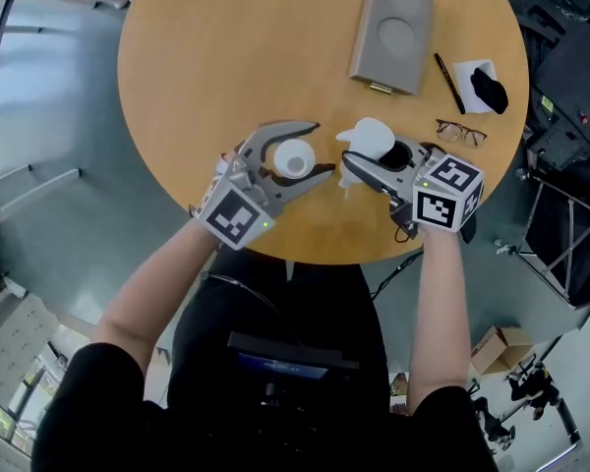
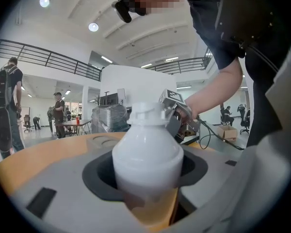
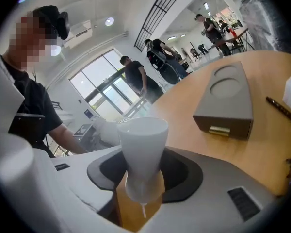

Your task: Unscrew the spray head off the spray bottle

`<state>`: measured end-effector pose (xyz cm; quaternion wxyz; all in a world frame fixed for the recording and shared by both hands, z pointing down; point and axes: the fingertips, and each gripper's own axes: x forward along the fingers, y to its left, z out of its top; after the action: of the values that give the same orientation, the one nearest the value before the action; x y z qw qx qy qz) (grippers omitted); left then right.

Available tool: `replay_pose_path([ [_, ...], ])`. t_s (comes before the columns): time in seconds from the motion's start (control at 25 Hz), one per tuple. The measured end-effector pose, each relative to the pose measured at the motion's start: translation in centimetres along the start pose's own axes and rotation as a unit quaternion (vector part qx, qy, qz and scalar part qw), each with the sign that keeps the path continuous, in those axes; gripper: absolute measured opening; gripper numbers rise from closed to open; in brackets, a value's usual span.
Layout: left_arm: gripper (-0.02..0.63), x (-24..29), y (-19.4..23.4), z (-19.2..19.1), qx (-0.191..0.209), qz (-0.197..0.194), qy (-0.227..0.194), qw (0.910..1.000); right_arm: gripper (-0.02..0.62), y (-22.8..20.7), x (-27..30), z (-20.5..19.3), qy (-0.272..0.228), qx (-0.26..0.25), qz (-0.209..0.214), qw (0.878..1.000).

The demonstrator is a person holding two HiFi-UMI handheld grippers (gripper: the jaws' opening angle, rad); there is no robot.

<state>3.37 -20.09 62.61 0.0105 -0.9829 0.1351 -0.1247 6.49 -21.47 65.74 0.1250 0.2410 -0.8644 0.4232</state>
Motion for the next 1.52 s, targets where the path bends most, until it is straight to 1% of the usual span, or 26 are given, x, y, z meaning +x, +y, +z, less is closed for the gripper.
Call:
replay_pose_path([
  [0.16,0.299,1.3,0.1,-3.7,0.002,-0.005,0.002,1.0000,0.204,-3.2,2.8,-3.0,0.035,0.036,-0.015,0.999],
  [0.24,0.299,2.0,0.0,-5.6,0.001,-0.006,0.012,0.9999,0.204,-4.5,4.0,-4.4,0.051,0.043,-0.016,0.998],
  [0.32,0.299,2.4,0.2,-7.3,-0.001,-0.003,0.028,0.9996,0.204,-5.5,4.8,-5.0,0.052,0.061,-0.010,0.997],
  [0.36,0.299,2.7,0.4,-7.7,-0.003,0.000,0.023,0.9997,0.204,-6.0,5.0,-5.1,0.049,0.073,-0.008,0.996],
  [0.44,0.299,3.3,0.9,-8.2,-0.010,0.003,-0.002,0.9999,0.206,-6.9,5.4,-5.3,0.046,0.093,-0.005,0.995],
  [0.52,0.299,3.3,1.0,-8.9,-0.015,0.004,-0.008,0.9999,0.207,-7.5,6.0,-5.7,0.049,0.102,-0.006,0.994],
  [0.6,0.299,3.3,1.1,-9.7,-0.017,0.002,-0.008,0.9998,0.212,-8.0,6.6,-6.0,0.055,0.092,-0.019,0.994],
  [0.76,0.301,3.6,1.4,-10.2,-0.029,-0.001,-0.013,0.9995,0.229,-9.2,7.0,-5.9,0.056,0.052,-0.063,0.995],
  [0.92,0.302,4.0,1.6,-10.3,-0.037,-0.009,-0.011,0.9992,0.298,-10.0,6.5,-5.6,0.059,0.024,-0.102,0.993],
  [1.08,0.311,4.1,1.6,-10.6,-0.040,-0.009,-0.004,0.9991,0.350,-10.9,6.2,-5.4,0.066,-0.012,-0.141,0.988],
  [1.16,0.313,4.0,1.4,-10.5,-0.040,-0.006,-0.004,0.9992,0.396,-11.2,5.9,-5.5,0.073,-0.025,-0.159,0.984],
  [1.2,0.315,4.1,1.4,-10.4,-0.036,-0.005,-0.008,0.9993,0.414,-11.3,5.8,-5.5,0.076,-0.029,-0.164,0.983],
  [1.32,0.331,4.1,1.5,-10.1,-0.022,-0.005,-0.007,0.9997,0.439,-11.5,5.6,-5.5,0.084,-0.037,-0.176,0.980],
  [1.44,0.336,3.8,1.2,-9.8,-0.023,-0.007,-0.005,0.9997,0.488,-11.5,5.2,-5.5,0.084,-0.038,-0.189,0.978],
  [1.52,0.357,3.7,0.9,-9.6,-0.022,-0.011,-0.003,0.9997,0.503,-11.3,5.0,-5.2,0.075,-0.035,-0.195,0.977],
])
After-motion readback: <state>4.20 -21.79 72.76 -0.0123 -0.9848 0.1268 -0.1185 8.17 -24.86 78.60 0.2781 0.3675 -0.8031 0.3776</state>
